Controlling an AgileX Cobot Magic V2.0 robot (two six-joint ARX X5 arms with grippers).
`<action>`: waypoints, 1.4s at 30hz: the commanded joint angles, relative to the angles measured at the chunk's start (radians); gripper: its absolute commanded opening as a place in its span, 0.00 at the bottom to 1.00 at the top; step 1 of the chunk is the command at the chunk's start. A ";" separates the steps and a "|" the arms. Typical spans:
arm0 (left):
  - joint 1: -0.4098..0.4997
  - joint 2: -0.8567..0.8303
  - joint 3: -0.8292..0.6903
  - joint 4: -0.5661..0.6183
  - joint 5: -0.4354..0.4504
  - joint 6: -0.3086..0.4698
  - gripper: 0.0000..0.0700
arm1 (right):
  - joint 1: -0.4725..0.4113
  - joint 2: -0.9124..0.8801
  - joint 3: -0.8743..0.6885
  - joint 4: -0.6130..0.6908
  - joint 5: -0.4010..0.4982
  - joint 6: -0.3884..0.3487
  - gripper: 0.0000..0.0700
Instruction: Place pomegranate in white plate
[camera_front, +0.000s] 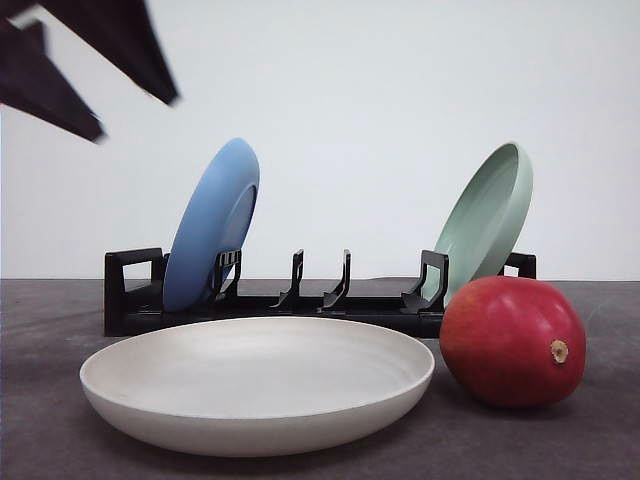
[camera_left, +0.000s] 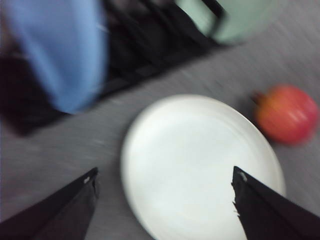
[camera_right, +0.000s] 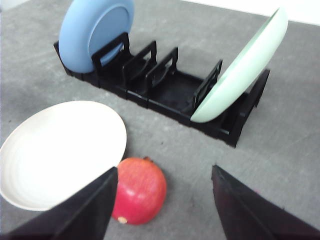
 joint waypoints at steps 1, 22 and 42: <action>0.036 -0.025 0.001 0.003 -0.026 0.001 0.72 | 0.005 0.002 0.011 0.003 -0.002 0.040 0.54; 0.267 -0.208 -0.123 0.029 0.008 0.018 0.72 | 0.087 0.210 0.025 -0.092 0.006 0.371 0.54; 0.267 -0.208 -0.123 0.028 0.008 0.020 0.72 | 0.342 0.723 0.148 0.090 0.270 0.465 0.90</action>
